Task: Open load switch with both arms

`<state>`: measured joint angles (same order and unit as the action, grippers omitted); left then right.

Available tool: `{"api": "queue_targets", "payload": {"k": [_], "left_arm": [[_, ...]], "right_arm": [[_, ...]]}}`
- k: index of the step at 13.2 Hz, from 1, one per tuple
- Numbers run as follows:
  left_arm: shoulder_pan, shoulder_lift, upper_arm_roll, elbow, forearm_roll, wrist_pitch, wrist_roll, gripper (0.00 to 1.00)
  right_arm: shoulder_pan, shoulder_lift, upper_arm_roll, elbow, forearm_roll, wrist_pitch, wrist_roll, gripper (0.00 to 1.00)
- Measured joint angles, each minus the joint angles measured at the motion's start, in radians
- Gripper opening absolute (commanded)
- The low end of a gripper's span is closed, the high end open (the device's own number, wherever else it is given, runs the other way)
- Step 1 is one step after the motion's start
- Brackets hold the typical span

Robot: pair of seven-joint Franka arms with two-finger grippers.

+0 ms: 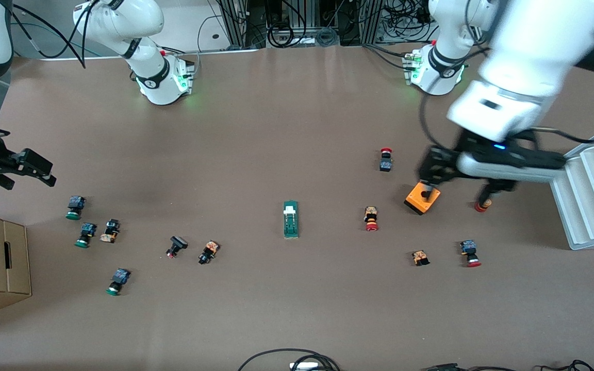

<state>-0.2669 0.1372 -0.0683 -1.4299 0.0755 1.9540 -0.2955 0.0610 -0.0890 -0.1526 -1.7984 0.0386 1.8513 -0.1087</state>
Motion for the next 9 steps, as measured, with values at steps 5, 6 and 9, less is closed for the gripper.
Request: {"api": "queue_targets", "payload": {"k": [5, 6, 9], "left_arm": [[0.073, -0.023, 0.084, -0.037, -0.025, -0.172, 0.029, 1.00], [0.104, -0.028, 0.086, -0.056, -0.045, -0.190, 0.031, 1.00], [0.218, -0.036, 0.090, -0.086, -0.100, -0.239, 0.043, 1.00]], "right_arm": [[0.000, 0.000, 0.000, 0.000, 0.000, -0.002, 0.000, 1.00], [0.000, 0.000, 0.000, 0.000, 0.000, -0.007, 0.000, 1.00], [0.000, 0.000, 0.000, 0.001, 0.000, -0.020, 0.000, 1.00]]}}
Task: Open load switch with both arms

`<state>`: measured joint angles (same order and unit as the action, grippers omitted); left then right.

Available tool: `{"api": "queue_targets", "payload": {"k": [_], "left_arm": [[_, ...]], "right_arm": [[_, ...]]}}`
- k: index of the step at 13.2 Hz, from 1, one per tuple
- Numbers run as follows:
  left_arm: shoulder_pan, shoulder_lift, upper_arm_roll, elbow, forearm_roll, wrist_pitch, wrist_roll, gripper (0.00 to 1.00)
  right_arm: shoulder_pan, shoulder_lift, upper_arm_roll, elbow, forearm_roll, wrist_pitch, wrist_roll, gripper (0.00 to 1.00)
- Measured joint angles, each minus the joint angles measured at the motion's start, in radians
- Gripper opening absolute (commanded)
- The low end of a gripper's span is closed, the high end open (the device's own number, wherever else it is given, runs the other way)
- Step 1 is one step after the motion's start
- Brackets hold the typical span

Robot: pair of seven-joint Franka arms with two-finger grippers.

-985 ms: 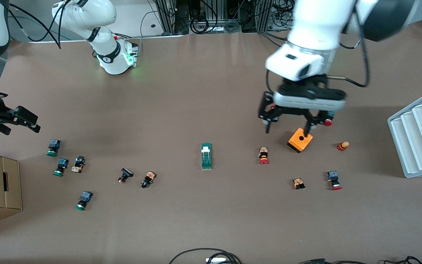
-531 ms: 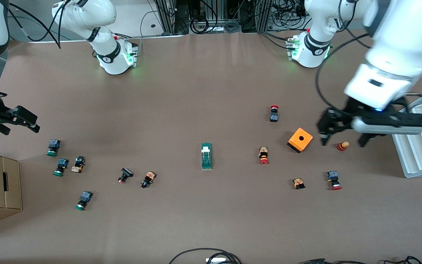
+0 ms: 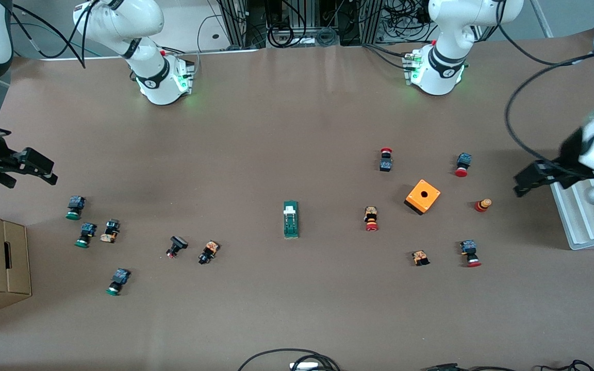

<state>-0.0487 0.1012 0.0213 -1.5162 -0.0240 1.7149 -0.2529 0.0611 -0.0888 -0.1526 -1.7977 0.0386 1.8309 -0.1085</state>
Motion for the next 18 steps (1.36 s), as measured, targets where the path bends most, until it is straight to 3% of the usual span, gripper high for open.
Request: {"api": "queue_targets", "payload": {"k": [3, 18], "left_arm": [[0.078, -0.006, 0.001, -0.002, -0.012, -0.022, 0.057, 1.00], [0.113, -0.030, 0.000, -0.004, -0.012, -0.121, 0.185, 1.00]], "right_arm": [[0.000, 0.000, 0.000, 0.000, 0.000, -0.001, 0.000, 1.00], [0.000, 0.000, 0.000, 0.000, 0.000, -0.012, 0.003, 1.00]]}}
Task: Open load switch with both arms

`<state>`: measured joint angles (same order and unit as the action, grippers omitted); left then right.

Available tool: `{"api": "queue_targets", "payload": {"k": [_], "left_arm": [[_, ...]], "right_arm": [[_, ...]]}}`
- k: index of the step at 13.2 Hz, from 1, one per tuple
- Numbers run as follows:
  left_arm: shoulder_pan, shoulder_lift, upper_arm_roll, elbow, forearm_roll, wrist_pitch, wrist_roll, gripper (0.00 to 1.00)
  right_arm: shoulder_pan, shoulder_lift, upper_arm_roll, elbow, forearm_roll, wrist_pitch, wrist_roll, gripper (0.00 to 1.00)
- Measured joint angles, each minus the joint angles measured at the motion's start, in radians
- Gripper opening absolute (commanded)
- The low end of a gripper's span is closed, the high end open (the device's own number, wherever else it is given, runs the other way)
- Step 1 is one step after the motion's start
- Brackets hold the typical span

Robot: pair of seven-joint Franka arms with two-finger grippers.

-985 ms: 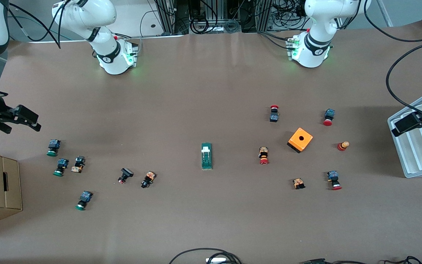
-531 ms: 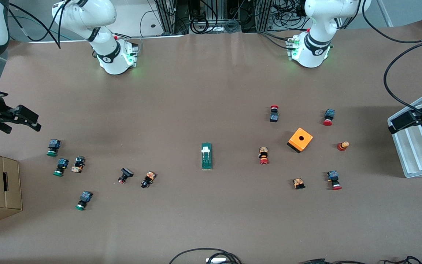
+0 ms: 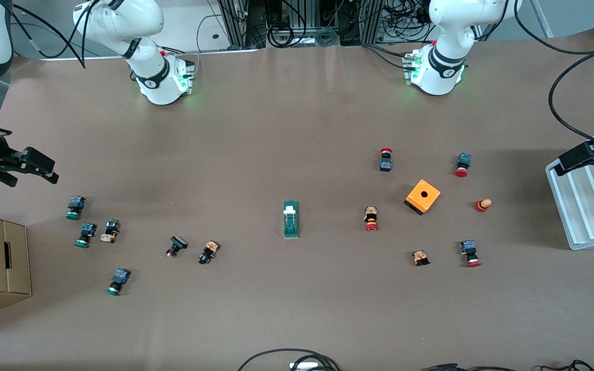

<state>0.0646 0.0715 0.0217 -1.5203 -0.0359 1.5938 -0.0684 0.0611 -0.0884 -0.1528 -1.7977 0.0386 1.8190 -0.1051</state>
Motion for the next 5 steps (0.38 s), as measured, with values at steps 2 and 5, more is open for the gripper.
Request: {"api": "queue_targets", "payload": {"k": [2, 5], "left_arm": [[0.003, 0.001, 0.005, -0.002, 0.000, 0.000, 0.002, 1.00], [0.002, 0.000, 0.005, -0.002, 0.000, -0.001, 0.000, 1.00]], "right_arm": [[0.000, 0.000, 0.000, 0.000, 0.000, 0.000, 0.000, 1.00], [0.000, 0.000, 0.000, 0.000, 0.000, 0.000, 0.000, 1.00]]}}
